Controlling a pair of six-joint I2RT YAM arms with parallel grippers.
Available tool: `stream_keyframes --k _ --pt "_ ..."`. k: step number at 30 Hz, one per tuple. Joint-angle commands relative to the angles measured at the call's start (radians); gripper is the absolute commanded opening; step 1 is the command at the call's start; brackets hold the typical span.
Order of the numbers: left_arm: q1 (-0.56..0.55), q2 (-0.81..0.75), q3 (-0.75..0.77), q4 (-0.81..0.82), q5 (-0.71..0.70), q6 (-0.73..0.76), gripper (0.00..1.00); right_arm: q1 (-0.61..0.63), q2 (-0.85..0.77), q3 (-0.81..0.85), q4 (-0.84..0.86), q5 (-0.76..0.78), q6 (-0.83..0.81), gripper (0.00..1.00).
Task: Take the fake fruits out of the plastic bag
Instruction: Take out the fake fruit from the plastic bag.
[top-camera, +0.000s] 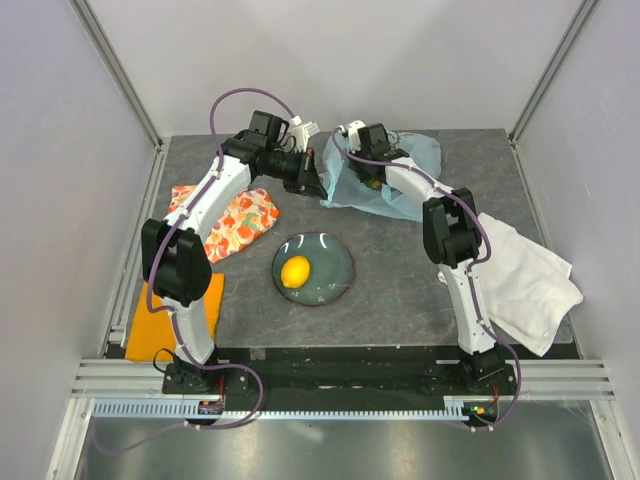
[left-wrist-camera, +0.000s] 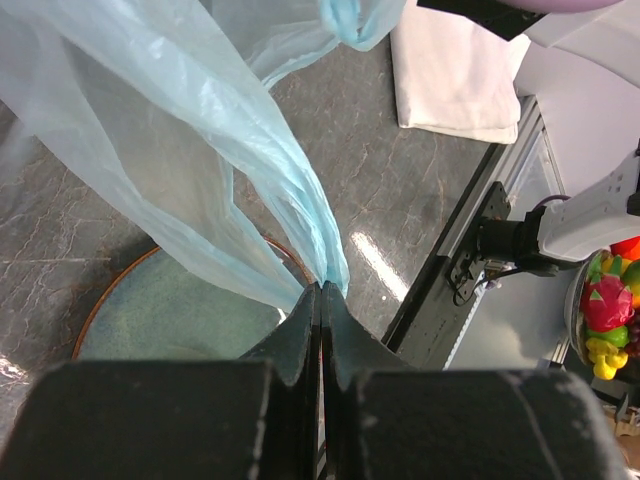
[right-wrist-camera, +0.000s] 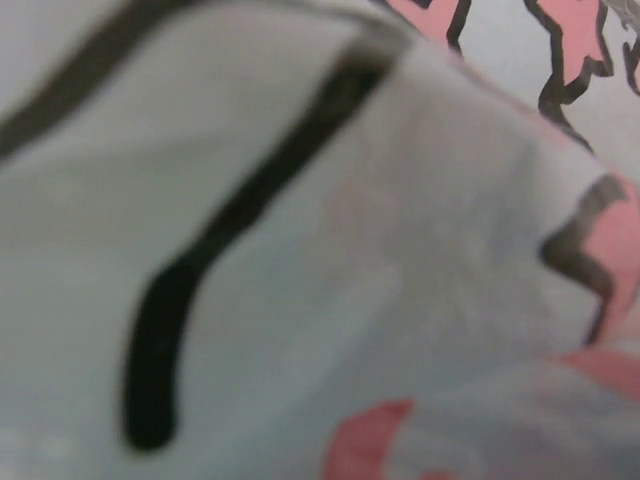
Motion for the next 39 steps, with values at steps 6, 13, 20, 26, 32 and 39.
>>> stream_keyframes --k 6,13,20,26,32,39 --pt "-0.002 -0.025 0.000 0.000 0.001 0.035 0.01 -0.016 -0.110 -0.029 -0.067 -0.059 0.042 0.00" --pt "-0.004 0.022 0.075 0.006 -0.001 0.024 0.01 -0.040 -0.386 -0.244 -0.061 -0.345 0.127 0.00" --pt "-0.002 0.062 0.141 0.009 -0.001 0.027 0.02 -0.059 -0.576 -0.396 -0.078 -0.418 0.118 0.00" --pt "-0.002 0.061 0.178 0.009 -0.021 0.033 0.01 -0.062 -0.746 -0.506 -0.135 -0.582 0.105 0.00" --pt "0.013 0.001 0.201 -0.015 -0.039 0.032 0.50 0.012 -0.995 -0.630 -0.306 -0.562 -0.091 0.00" --pt "0.073 -0.191 0.148 -0.040 -0.033 0.027 0.65 0.255 -1.144 -0.709 -0.475 -0.458 -0.294 0.00"
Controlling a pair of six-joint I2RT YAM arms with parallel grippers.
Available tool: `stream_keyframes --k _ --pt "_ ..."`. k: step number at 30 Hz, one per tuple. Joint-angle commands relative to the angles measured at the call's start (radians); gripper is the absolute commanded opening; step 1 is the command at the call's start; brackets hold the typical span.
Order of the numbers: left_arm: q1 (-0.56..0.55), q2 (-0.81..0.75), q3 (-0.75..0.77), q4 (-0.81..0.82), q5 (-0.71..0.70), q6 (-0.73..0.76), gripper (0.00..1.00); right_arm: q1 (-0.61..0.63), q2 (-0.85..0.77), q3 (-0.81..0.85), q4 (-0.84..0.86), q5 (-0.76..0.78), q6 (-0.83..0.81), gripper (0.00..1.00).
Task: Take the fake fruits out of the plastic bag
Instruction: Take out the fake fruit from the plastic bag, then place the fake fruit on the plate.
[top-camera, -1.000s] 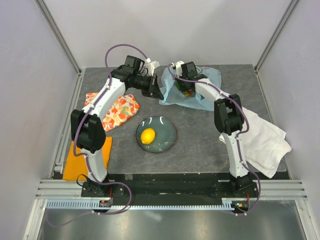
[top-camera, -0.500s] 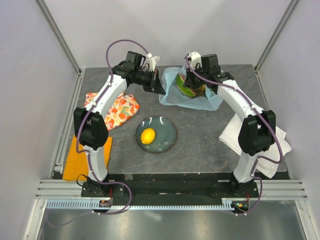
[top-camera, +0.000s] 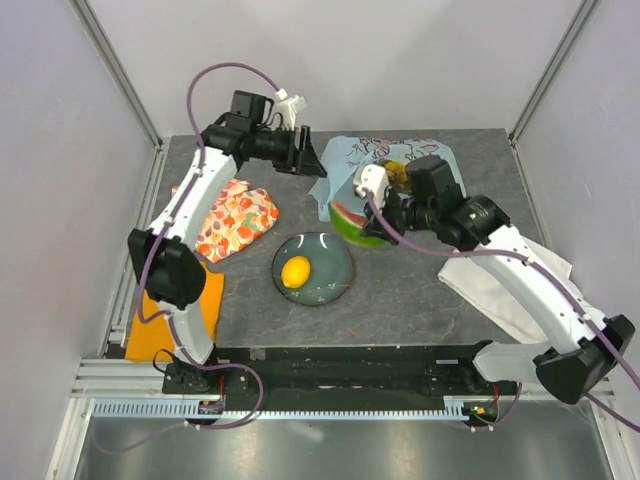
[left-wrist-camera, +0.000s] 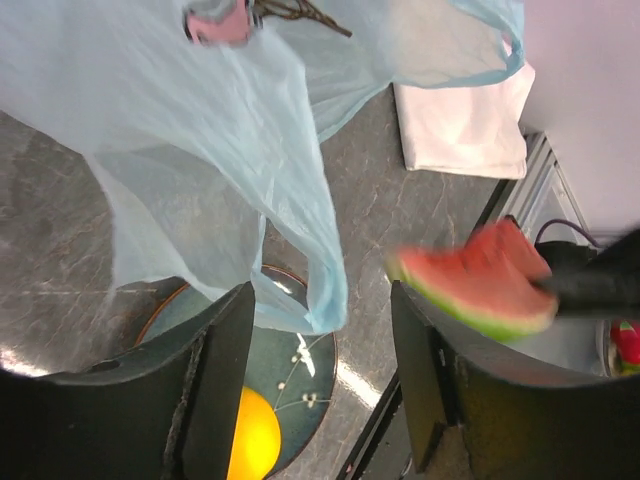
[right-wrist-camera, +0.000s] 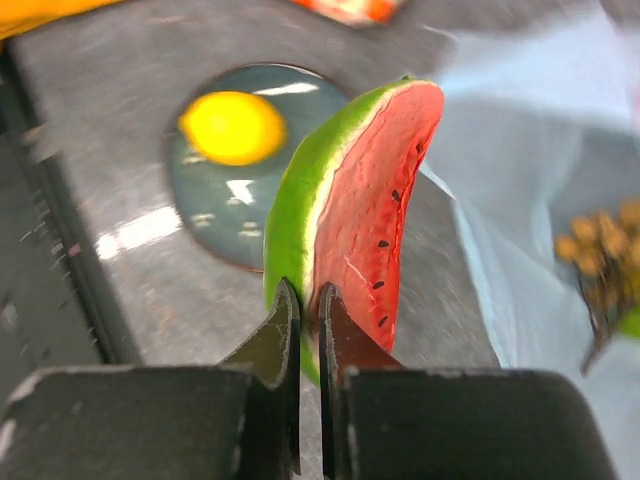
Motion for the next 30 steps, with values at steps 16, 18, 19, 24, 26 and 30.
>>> stream_keyframes --k 16,18,19,24,26,30 --pt "0.223 -0.596 -0.278 -0.036 -0.023 0.061 0.64 0.325 0.229 -0.297 0.691 0.478 -0.495 0.00" --pt "0.237 -0.613 -0.313 -0.037 -0.015 0.055 0.64 0.333 0.249 -0.327 0.745 0.467 -0.522 0.00" --pt "0.246 -0.619 -0.323 -0.039 -0.012 0.052 0.64 0.340 0.262 -0.341 0.792 0.446 -0.557 0.00" --pt "0.302 -0.634 -0.358 -0.036 0.006 0.035 0.63 0.359 0.297 -0.424 0.859 0.380 -0.668 0.00" --pt "0.314 -0.634 -0.358 -0.034 0.008 0.036 0.63 0.365 0.303 -0.458 0.899 0.362 -0.711 0.00" --pt "0.335 -0.633 -0.357 -0.027 0.009 0.030 0.62 0.368 0.344 -0.496 0.980 0.372 -0.748 0.00"
